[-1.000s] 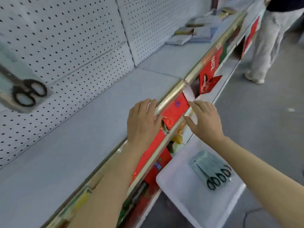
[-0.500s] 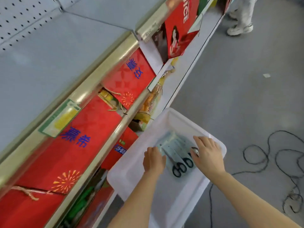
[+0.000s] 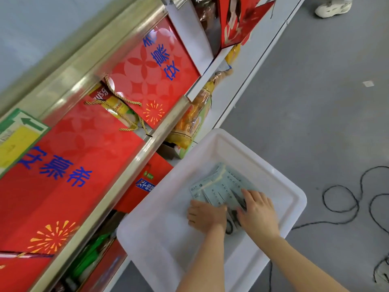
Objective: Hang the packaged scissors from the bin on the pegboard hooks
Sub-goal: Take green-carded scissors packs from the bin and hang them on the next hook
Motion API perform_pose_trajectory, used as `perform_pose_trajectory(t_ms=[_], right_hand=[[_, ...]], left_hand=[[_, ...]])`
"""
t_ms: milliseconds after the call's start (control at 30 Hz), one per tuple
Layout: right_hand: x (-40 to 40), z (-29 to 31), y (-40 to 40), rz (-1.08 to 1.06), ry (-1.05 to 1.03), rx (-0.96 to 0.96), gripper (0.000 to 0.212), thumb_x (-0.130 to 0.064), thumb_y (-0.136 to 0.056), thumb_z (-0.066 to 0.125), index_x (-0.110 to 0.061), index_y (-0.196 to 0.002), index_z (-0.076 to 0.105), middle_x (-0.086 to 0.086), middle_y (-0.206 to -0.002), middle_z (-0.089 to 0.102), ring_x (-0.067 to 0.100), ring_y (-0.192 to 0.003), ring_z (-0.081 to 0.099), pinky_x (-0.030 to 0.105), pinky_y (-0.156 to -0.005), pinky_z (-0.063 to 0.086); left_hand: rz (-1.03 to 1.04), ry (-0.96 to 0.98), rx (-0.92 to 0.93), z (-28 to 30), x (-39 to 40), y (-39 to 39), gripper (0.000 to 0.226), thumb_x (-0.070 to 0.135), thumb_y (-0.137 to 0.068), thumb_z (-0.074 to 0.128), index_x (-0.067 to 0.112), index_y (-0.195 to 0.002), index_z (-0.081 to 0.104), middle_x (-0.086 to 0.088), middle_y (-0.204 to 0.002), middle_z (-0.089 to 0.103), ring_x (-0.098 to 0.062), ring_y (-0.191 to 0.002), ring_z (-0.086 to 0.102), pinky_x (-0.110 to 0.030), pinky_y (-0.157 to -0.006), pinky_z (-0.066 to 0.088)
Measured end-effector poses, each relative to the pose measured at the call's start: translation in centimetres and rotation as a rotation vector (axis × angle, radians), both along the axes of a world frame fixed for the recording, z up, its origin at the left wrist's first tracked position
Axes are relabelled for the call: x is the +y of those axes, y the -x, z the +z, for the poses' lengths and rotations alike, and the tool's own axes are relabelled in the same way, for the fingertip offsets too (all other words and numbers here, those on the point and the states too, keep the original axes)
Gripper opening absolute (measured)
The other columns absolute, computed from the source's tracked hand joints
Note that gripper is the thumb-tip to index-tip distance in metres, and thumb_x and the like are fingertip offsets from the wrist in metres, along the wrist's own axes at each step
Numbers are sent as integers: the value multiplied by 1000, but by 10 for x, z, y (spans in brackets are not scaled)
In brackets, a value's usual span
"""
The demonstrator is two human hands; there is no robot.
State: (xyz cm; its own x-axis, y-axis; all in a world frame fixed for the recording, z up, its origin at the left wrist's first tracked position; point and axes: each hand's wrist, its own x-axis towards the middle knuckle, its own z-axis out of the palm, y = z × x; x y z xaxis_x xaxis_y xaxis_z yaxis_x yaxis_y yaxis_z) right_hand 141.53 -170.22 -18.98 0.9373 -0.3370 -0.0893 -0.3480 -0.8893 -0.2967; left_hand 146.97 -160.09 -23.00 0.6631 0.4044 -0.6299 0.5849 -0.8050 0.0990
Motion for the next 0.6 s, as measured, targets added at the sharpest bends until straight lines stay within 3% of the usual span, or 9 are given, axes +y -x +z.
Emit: perform_pose_trajectory(t_ms=[133, 200, 300, 433, 533, 600], right_hand=[[11, -23, -12, -40, -75, 174, 46, -13, -55, 86, -3, -95, 67, 13, -84, 67, 39, -80, 63, 42, -70, 54], [22, -35, -16, -54, -142, 256, 43, -23, -64, 81, -4, -100, 65, 15, -93, 66, 40, -92, 60, 43, -79, 51], [49, -45, -17, -75, -191, 333, 48, -43, -77, 72, -8, -109, 62, 15, -105, 61, 38, -104, 55, 42, -86, 48], [78, -51, -13, -118, -89, 286, 68, -38, -48, 90, -3, -100, 65, 20, -89, 55, 40, -79, 55, 47, -65, 51], [87, -56, -12, -120, -45, 360, 99, -49, -31, 91, -1, -113, 62, 22, -95, 55, 40, -81, 54, 51, -68, 50], [87, -57, -14, -122, -43, 396, 106, -50, -34, 90, -4, -124, 57, 22, -101, 55, 41, -88, 54, 52, -74, 48]], left_hand=[[14, -81, 13, -4, 31, -6, 96, 51, -58, 85, 7, -129, 36, -13, -129, 44, -30, -112, 48, -38, -89, 42], [24, -108, 16, -9, 50, -7, 96, 45, -56, 88, 8, -128, 36, -12, -127, 42, -30, -109, 47, -38, -85, 45], [-54, -162, -19, -12, 68, -4, 101, 54, -50, 88, 7, -123, 36, -11, -127, 46, -29, -110, 48, -36, -86, 45], [-77, -65, -122, -12, 78, 0, 97, 54, -47, 90, 9, -115, 37, -10, -123, 51, -30, -111, 52, -37, -87, 46], [-49, 59, -179, -6, 89, 2, 89, 47, -49, 91, 16, -107, 32, -6, -115, 50, -28, -97, 60, -38, -71, 53], [-77, 67, -215, 2, 98, 5, 84, 43, -54, 88, 18, -111, 31, -4, -114, 51, -25, -96, 60, -36, -65, 53]])
